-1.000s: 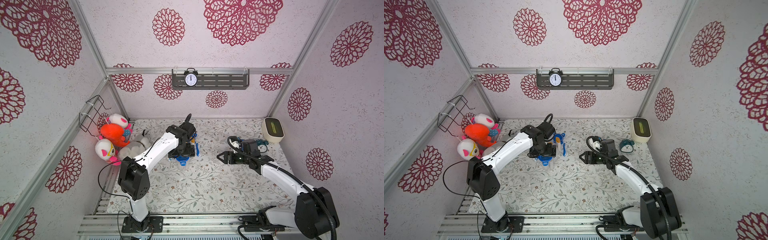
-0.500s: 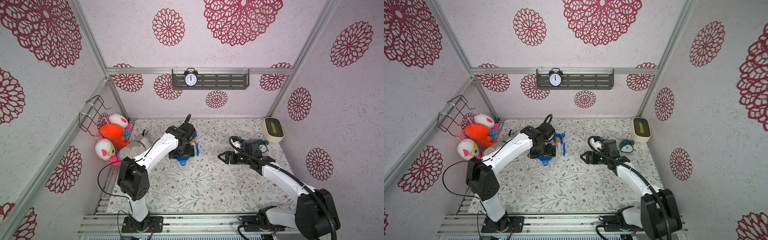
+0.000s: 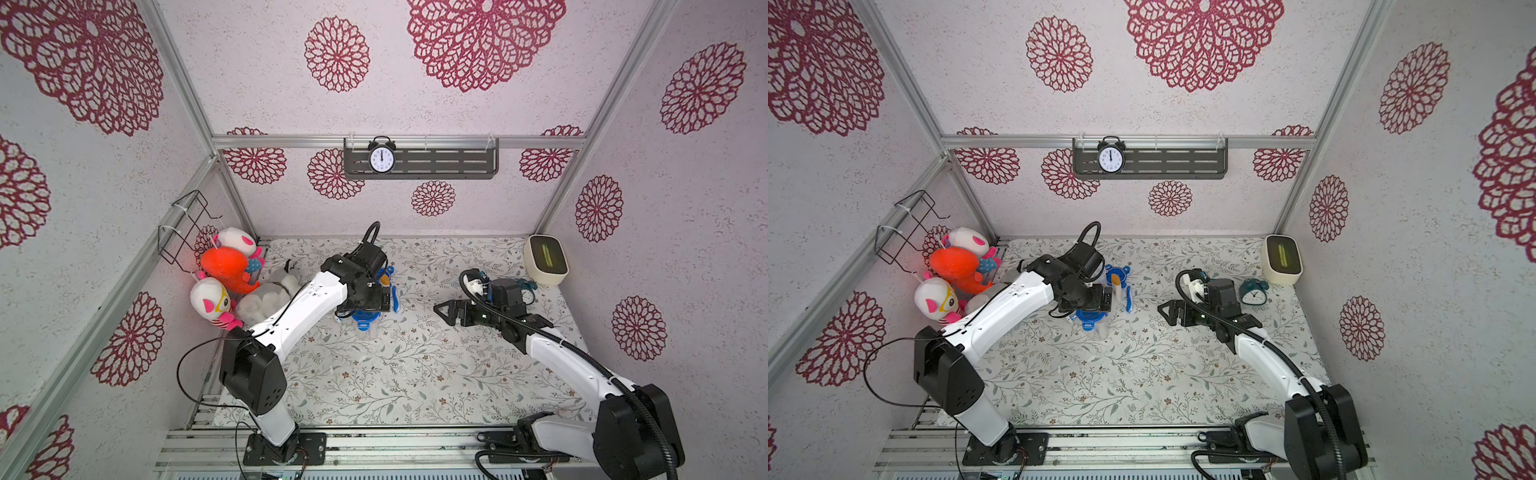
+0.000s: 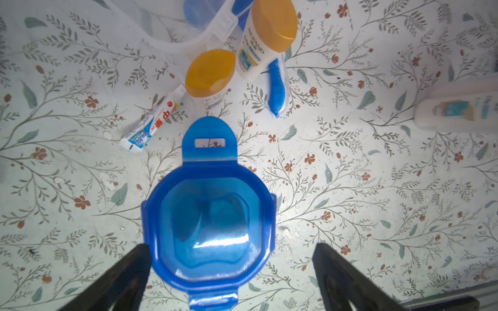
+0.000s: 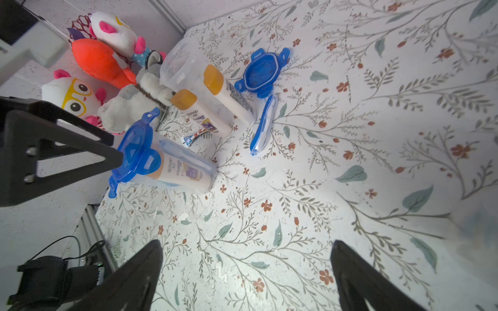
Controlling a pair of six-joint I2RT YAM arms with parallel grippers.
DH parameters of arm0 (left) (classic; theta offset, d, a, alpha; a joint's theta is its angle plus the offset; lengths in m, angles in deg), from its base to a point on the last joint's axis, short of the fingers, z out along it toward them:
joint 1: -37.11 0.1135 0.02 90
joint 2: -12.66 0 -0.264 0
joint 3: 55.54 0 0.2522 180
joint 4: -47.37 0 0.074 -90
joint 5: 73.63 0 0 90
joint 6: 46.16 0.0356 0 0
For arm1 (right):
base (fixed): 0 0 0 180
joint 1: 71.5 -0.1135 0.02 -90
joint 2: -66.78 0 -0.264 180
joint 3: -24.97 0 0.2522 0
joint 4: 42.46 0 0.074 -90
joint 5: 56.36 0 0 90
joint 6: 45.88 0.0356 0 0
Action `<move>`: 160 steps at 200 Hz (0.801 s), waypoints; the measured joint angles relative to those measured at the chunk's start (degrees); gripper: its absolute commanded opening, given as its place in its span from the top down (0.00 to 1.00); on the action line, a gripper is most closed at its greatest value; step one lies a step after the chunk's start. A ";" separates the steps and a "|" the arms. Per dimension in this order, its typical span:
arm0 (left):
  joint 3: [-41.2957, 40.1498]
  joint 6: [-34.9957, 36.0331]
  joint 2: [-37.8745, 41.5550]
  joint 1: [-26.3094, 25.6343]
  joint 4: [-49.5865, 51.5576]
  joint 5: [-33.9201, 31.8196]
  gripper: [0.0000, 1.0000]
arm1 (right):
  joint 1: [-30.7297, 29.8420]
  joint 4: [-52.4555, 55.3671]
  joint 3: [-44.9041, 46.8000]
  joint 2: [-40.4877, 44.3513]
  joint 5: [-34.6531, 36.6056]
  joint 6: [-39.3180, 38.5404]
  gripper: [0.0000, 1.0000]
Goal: Pack away toiletry kits
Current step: Close the fastener on the container.
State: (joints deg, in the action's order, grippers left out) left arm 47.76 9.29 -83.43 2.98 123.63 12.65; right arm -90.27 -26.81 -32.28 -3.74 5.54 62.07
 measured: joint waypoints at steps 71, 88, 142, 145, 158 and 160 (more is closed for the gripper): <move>-19.80 3.54 19.43 8.76 -12.07 2.58 0.10 | -12.11 -3.45 -10.16 -6.51 1.66 -18.71 0.01; -27.98 3.74 24.96 13.09 -17.79 6.67 0.11 | -15.04 -3.37 -15.87 -11.85 -0.68 -24.94 0.01; -39.98 2.10 25.90 18.86 -33.53 18.03 0.09 | -22.91 4.33 -37.09 -31.52 -2.54 -39.30 0.01; -40.22 1.86 25.68 19.02 -34.38 18.32 0.09 | -23.19 4.79 -37.77 -32.20 -2.51 -39.82 0.01; -40.98 0.92 24.79 19.47 -37.88 19.37 0.09 | -24.30 7.17 -40.63 -34.86 -2.19 -41.99 0.01; -41.05 0.72 24.68 19.50 -38.32 19.54 0.09 | -24.48 7.45 -41.03 -35.21 -2.19 -42.23 0.01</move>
State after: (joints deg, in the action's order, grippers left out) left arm 6.72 10.01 -58.76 22.48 85.32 32.19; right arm -114.75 -19.36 -73.30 -38.95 3.36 19.85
